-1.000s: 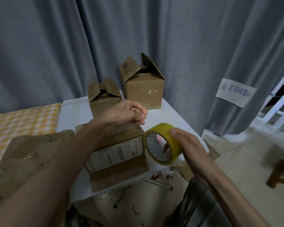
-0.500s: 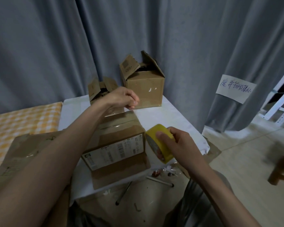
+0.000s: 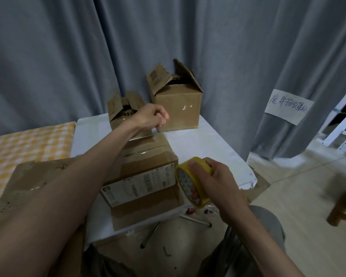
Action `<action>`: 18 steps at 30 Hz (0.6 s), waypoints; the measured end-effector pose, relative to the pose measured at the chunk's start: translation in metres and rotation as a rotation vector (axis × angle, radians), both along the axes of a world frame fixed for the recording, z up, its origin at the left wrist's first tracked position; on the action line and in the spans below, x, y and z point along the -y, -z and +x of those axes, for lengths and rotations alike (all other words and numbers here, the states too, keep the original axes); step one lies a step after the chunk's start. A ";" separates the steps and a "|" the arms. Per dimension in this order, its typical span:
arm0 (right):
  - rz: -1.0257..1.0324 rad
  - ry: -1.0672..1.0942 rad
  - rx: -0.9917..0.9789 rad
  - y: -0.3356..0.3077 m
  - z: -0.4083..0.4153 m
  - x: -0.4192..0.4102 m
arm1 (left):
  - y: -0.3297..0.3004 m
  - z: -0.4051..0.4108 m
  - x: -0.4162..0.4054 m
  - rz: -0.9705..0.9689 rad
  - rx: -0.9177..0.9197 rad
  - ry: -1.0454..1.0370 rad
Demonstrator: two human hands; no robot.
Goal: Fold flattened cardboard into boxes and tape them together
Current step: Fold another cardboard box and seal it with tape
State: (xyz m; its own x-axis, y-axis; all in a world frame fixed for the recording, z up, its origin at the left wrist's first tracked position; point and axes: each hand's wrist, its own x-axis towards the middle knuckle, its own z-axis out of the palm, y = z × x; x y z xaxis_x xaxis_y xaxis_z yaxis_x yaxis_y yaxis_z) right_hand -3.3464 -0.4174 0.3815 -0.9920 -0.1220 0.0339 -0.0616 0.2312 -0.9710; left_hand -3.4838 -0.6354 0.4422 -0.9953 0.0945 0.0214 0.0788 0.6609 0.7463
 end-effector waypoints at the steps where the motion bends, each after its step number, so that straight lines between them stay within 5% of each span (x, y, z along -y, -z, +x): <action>1: -0.015 0.007 0.001 -0.001 -0.001 0.001 | 0.000 -0.001 0.000 -0.012 -0.005 0.009; 18: -0.019 0.048 0.119 0.014 -0.005 0.010 | 0.029 -0.014 0.015 -0.054 0.093 0.117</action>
